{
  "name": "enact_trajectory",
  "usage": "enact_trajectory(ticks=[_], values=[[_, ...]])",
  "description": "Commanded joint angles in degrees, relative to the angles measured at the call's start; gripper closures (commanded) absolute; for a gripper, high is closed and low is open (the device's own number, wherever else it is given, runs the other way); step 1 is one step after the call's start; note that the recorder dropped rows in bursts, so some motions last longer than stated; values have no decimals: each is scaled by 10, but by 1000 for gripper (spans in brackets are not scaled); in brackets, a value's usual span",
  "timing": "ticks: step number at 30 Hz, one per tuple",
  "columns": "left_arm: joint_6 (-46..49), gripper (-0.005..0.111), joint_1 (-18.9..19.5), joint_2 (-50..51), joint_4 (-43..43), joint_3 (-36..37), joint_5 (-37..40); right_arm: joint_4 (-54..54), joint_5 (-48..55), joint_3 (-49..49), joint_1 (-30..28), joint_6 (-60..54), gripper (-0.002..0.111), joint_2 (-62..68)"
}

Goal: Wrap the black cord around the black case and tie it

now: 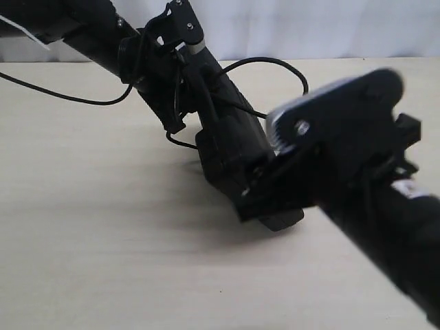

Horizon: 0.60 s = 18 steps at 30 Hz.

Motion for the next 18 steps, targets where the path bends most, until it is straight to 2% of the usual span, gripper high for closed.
enact_trajectory(ticks=[1,3,5,11,16,18], values=[[0,107,-1,-3,-7,-4,-5,56,136,-56,-164,-88,42,-43],[0,107,-1,-3,-7,-4,-5,97,219,-86,-251,-165,43,-38],[0,107,-1,-3,-7,-4,-5,97,302,-107,-351,-170,43,-12],[0,107,-1,-3,-7,-4,-5,97,410,-145,-462,-181,43,82],[0,107,-1,-3,-7,-4,-5,97,643,-175,-537,-148,43,125],[0,107,-1,-3,-7,-4,-5,29,737,-197,-558,-89,43,133]])
